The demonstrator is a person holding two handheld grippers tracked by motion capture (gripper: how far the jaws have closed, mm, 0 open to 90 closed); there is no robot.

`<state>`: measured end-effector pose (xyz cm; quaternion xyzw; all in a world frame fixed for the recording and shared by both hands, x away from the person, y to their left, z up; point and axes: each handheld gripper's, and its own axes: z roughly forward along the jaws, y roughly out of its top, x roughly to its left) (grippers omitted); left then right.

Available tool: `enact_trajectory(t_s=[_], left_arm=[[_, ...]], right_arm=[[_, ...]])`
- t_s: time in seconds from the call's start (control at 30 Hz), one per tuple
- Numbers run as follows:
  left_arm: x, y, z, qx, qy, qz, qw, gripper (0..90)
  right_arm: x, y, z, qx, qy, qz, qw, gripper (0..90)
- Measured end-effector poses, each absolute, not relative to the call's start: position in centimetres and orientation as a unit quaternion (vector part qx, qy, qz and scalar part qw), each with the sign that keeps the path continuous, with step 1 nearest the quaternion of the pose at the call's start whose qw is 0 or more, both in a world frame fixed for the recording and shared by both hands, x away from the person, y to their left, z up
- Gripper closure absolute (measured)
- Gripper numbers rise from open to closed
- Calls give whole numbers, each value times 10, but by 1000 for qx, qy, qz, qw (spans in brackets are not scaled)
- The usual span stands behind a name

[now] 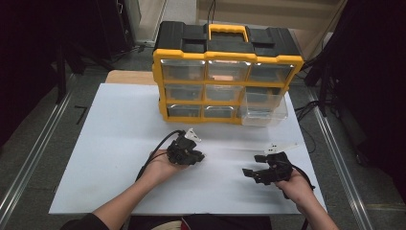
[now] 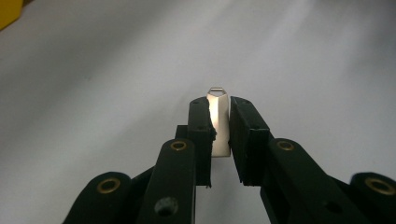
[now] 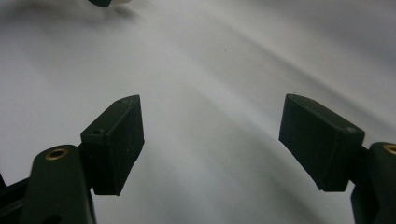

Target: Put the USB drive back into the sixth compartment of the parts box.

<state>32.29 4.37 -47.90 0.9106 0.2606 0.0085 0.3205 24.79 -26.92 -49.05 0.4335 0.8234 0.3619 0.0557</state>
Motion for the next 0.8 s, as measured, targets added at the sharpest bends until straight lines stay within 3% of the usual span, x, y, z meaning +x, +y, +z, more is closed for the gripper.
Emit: enact_trajectory(t_s=[0.37,0.8], left_arm=[[330,48,-461,908,250,-7,337,801],[342,26,-437,923,191,-37,333,800]], right_arm=[[248,-269,-491,432,823,364,55,203],[247,-269,-489,428,822,372,56,203]])
